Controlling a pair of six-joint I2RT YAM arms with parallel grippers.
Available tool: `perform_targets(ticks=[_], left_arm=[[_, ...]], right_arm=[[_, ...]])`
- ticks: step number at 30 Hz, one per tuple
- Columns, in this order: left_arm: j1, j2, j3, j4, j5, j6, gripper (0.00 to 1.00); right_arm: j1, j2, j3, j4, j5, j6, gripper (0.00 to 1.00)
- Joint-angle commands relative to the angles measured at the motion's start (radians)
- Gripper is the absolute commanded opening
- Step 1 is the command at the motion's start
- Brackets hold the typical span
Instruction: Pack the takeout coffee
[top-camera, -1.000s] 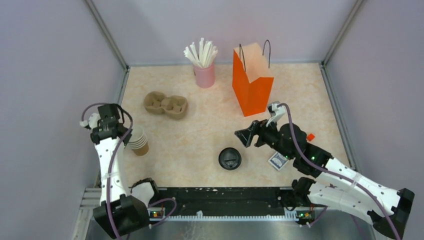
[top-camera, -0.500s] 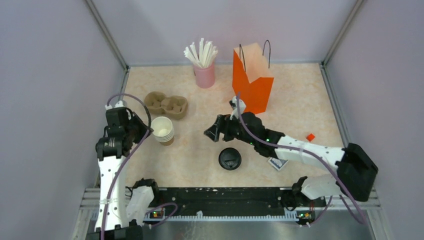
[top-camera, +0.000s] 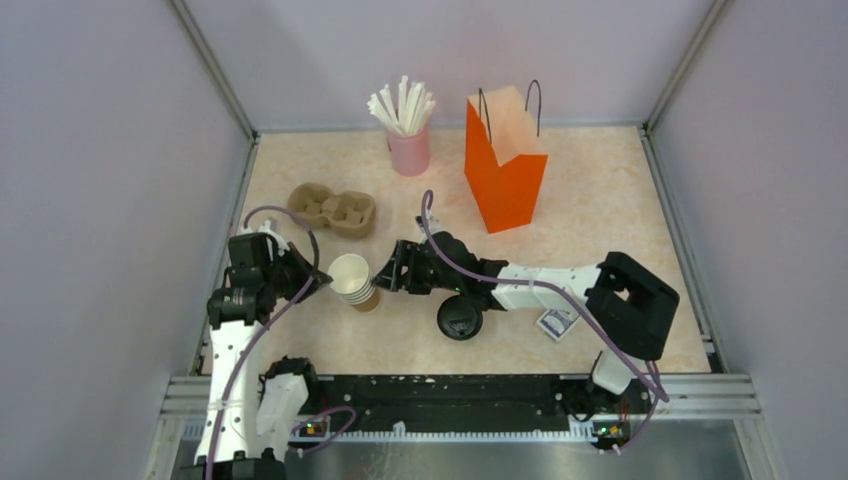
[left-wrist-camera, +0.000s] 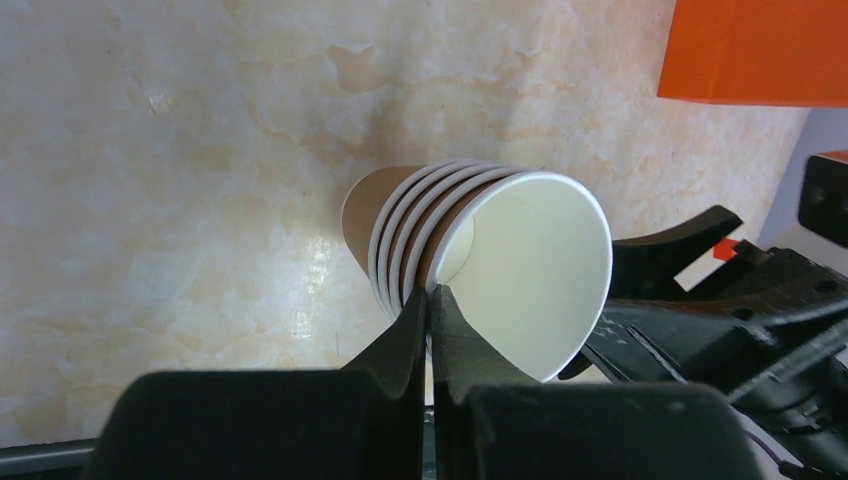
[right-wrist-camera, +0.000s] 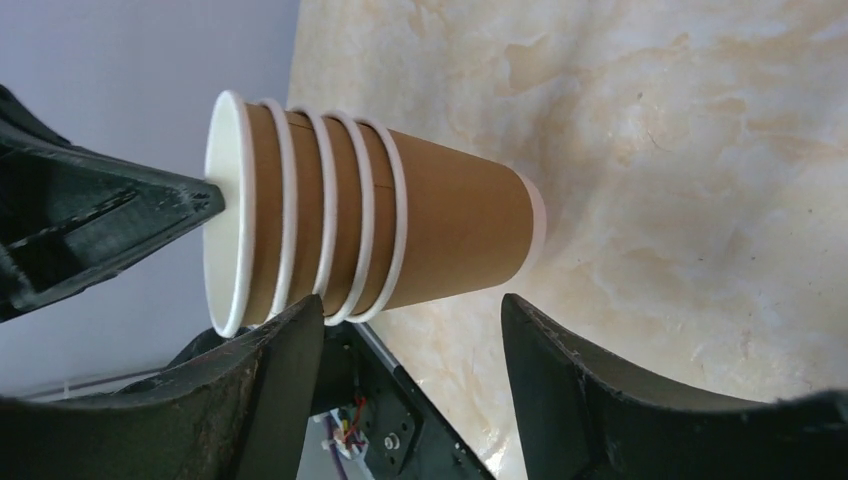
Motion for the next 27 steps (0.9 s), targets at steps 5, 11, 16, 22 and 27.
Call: perform_targets(ticks=[5, 11, 16, 22, 27], left_arm=[[-0.003, -0.016, -0.011, 0.087, 0.029, -0.005, 0.0], [-0.003, -0.019, -0.029, 0.103, 0.024, -0.009, 0.0], [-0.003, -0.028, -0.047, 0.13, 0.039, -0.025, 0.0], [-0.003, -0.014, -0.057, 0.13, 0.023, -0.026, 0.0], [-0.003, -0.024, -0.06, 0.129, -0.006, -0.033, 0.0]], right_arm=[[0.008, 0.058, 0.048, 0.128, -0.062, 0.124, 0.64], [0.009, 0.045, 0.02, 0.155, -0.073, 0.142, 0.63], [0.008, 0.036, 0.025, 0.139, -0.064, 0.137, 0.63], [0.01, 0.031, 0.023, 0.157, -0.083, 0.147, 0.62], [0.009, 0.0, -0.009, 0.16, -0.073, 0.149, 0.62]])
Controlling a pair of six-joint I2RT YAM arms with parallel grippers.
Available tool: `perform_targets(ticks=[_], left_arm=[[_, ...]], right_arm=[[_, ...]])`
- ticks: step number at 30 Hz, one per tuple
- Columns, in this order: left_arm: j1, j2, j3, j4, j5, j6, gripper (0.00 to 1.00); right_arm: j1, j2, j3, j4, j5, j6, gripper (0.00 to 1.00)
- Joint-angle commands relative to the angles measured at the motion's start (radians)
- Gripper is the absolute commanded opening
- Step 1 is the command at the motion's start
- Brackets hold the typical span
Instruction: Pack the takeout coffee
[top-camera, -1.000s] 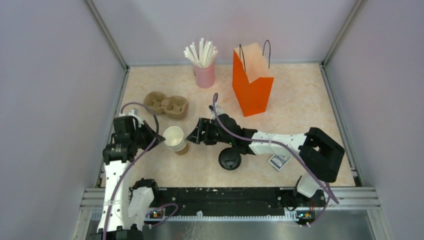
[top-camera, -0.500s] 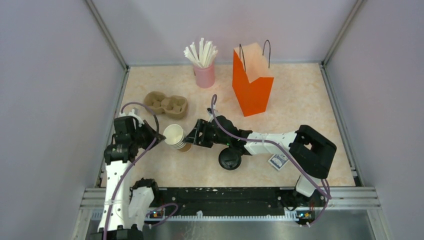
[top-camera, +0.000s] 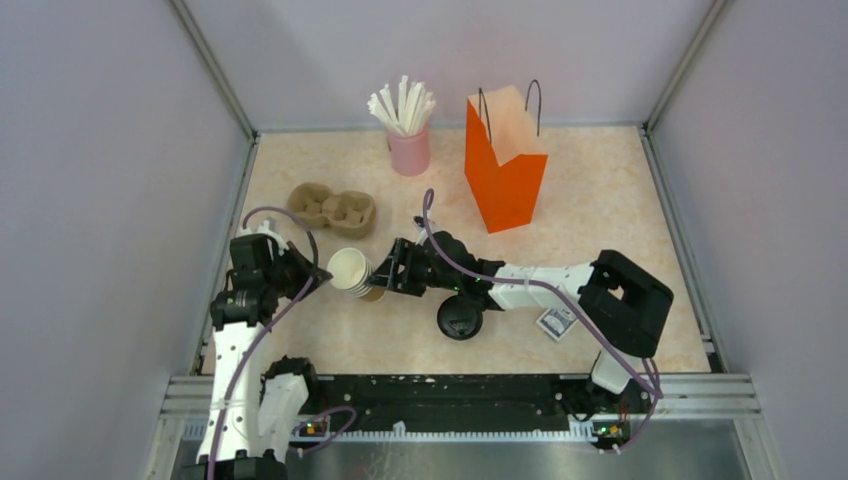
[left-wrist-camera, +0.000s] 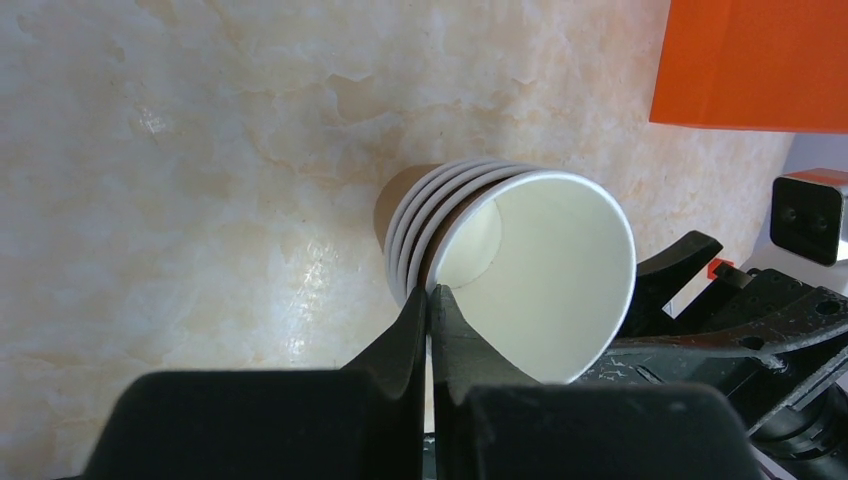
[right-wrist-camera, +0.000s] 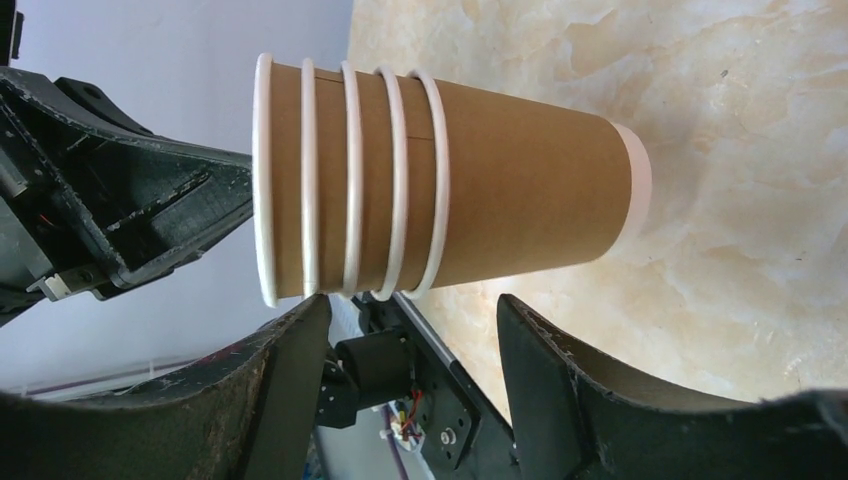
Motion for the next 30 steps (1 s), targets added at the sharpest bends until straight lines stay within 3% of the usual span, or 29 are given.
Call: perform_targets(ticks=[1, 16, 30], left_arm=[[-0.003, -0.013, -0.007, 0.047, -0.004, -0.014, 0.0], [-0.003, -0.018, -0.027, 0.056, 0.023, -0.043, 0.0], [-0.002, -0.033, 0.148, 0.03, -0.012, -0.09, 0.0]], right_arm=[[0.009, -0.057, -0.014, 0.07, 0.006, 0.012, 0.62], [0.008, -0.044, -0.035, 0.082, 0.039, 0.022, 0.61], [0.007, 0.035, 0.008, 0.044, 0.066, -0.006, 0.59]])
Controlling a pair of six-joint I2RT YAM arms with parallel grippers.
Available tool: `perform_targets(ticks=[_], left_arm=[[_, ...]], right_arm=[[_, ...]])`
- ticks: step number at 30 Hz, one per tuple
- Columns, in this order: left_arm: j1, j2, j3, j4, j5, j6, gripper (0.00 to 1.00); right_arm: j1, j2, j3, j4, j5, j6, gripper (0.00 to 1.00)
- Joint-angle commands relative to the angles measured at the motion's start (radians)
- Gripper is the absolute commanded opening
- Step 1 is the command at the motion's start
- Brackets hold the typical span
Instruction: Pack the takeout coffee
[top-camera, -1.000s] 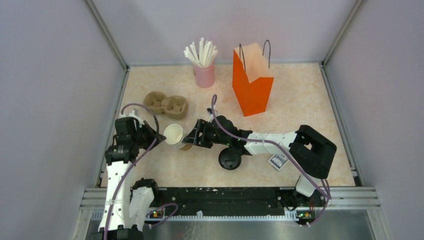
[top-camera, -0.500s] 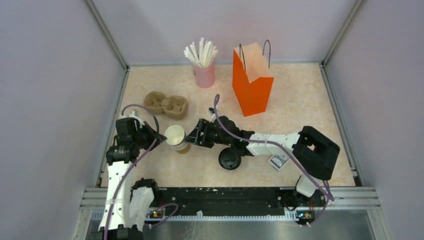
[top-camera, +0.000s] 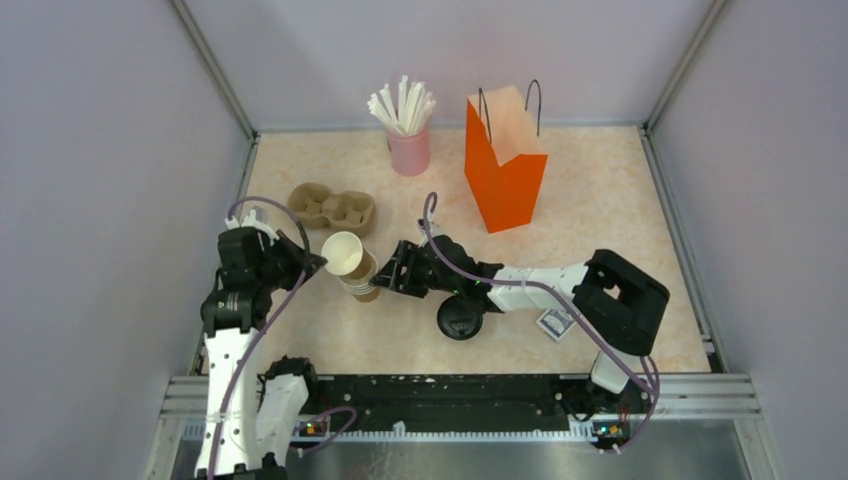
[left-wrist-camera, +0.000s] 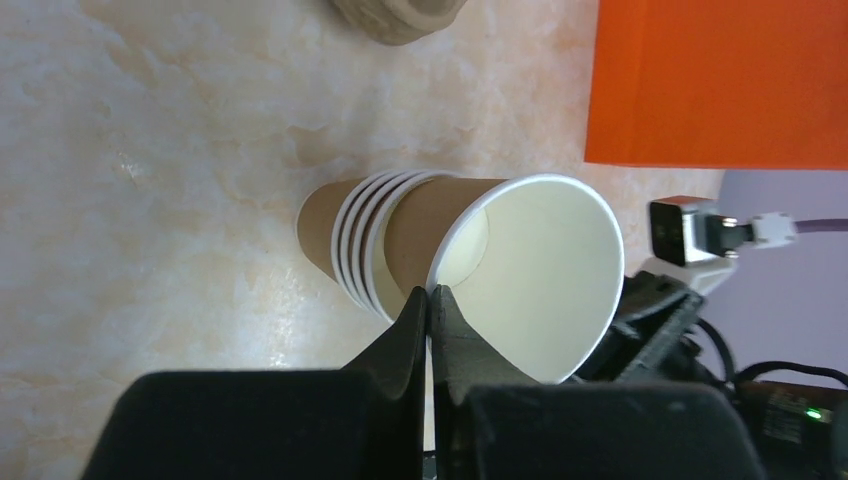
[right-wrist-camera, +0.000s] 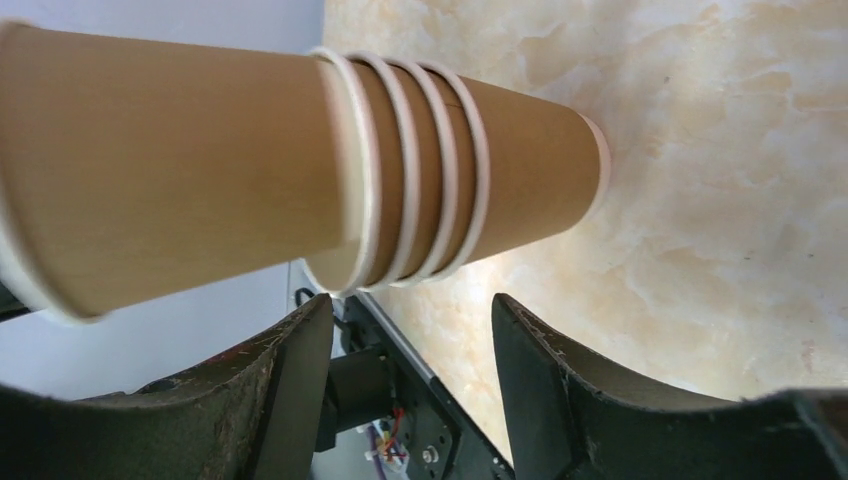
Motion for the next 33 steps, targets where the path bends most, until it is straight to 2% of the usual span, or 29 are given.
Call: perform_targets(ticks=[1, 5, 12, 15, 18, 19, 25, 33], left_arm=[[-0.003, -0.015, 0.075, 0.04, 0.017, -0.044, 0.0], [-0.003, -0.013, 0.133, 0.061, 0.005, -0.046, 0.0], [-0.003, -0.008, 0.269, 0.051, -0.219, 0.008, 0.0], [-0.003, -0.01, 0.308, 0.072, -0.279, 0.04, 0.0], [-0.003, 0.0, 0.347, 0.074, -0.304, 0.058, 0.0], [-0.002, 0.003, 0.352, 0.076, -0.305, 0.061, 0.0], [-0.003, 0.007, 0.335, 0.093, -0.279, 0.075, 0.0], [-0.002, 0.024, 0.308, 0.12, -0.231, 0.093, 0.0]], right_arm=[[0.008, 0.034, 0.034, 0.029, 0.005, -0.02, 0.58], [0.007, 0.024, 0.044, 0.022, 0.009, -0.04, 0.58], [0.007, 0.054, 0.097, 0.005, 0.008, -0.125, 0.58], [0.008, 0.048, 0.102, 0.05, -0.021, -0.174, 0.67], [0.008, 0.038, 0.088, 0.082, 0.006, -0.196, 0.85], [0.007, 0.042, 0.089, 0.083, 0.018, -0.203, 0.88], [0.007, 0.132, 0.15, 0.117, -0.018, -0.252, 0.89], [0.055, 0.256, 0.275, 0.145, -0.058, -0.199, 0.87]])
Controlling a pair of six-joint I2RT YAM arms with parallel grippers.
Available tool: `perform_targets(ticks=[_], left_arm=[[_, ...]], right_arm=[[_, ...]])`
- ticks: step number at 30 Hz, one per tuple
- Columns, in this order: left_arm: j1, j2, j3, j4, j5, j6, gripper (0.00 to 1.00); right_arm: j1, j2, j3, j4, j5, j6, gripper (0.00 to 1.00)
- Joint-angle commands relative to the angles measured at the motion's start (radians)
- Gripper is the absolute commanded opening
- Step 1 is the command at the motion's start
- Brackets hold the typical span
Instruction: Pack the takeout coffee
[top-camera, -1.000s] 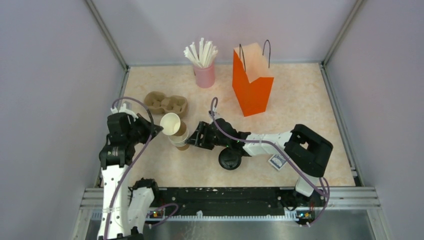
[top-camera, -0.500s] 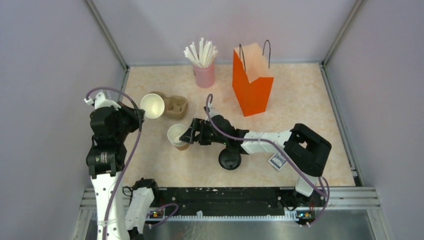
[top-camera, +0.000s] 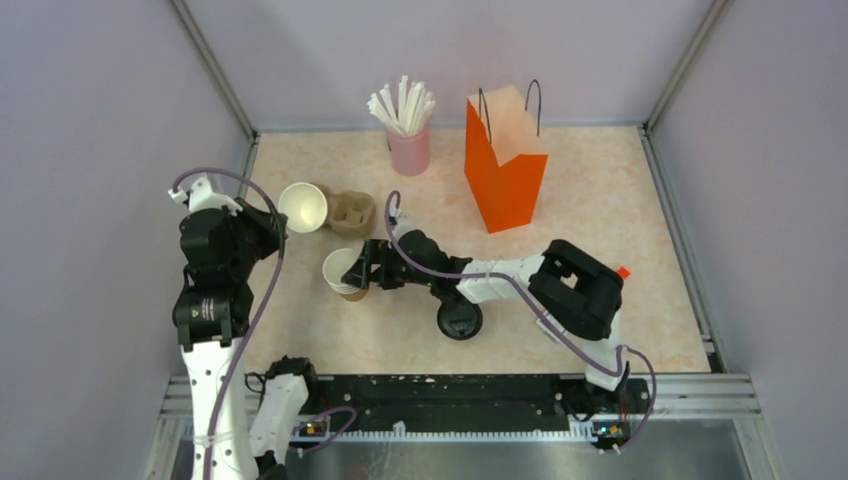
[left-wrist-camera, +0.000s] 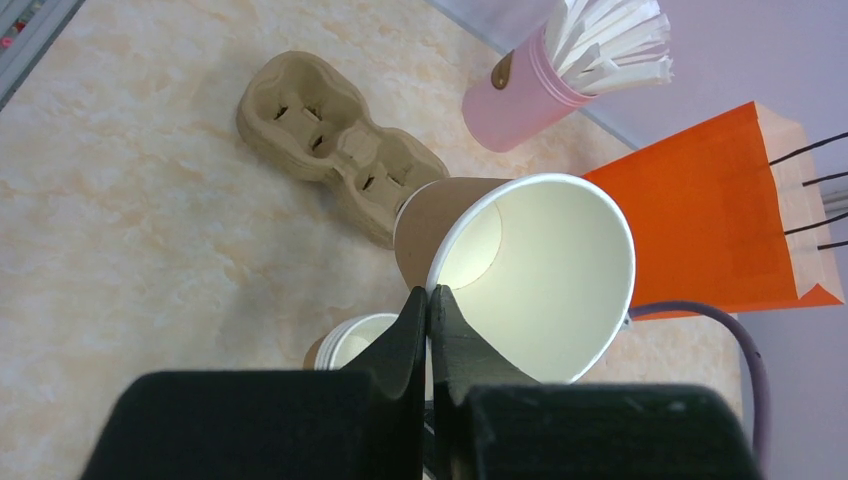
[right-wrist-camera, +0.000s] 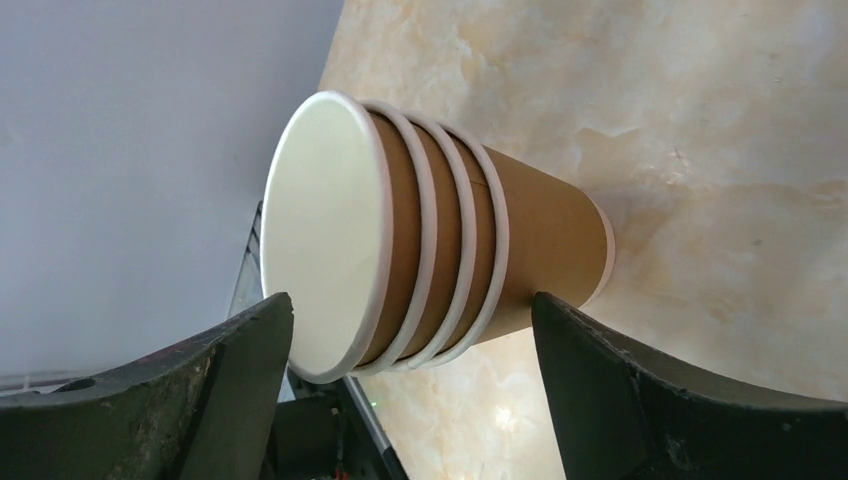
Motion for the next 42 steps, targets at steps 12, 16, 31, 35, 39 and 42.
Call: perform_targets(ticks=[12, 16, 31, 35, 39, 42], left_arm=[[-0.003, 0.02, -0.01, 0.054, 0.025, 0.064, 0.0], [-0.003, 0.033, 0.0, 0.051, 0.066, 0.078, 0.0], [-0.018, 0.136, -0.036, 0.042, 0.241, 0.159, 0.0], [-0.082, 0.17, -0.089, 0.062, 0.273, 0.153, 0.0], [-0.222, 0.211, -0.134, 0.063, 0.2, 0.147, 0.0], [-0.321, 0.237, -0.183, 0.114, 0.165, 0.106, 0.0]], right_arm=[[0.102, 0.19, 0.271, 0.055, -0.042, 0.024, 0.85], [0.101, 0.066, 0.184, 0.027, 0.016, -0.064, 0.88], [0.102, -0.526, -0.288, -0.129, 0.09, -0.208, 0.9], [0.102, -0.739, -0.394, -0.258, 0.194, -0.249, 0.89], [0.102, -0.94, -0.442, -0.384, 0.319, -0.281, 0.89], [0.102, -1.052, -0.451, -0.464, 0.42, -0.309, 0.89]])
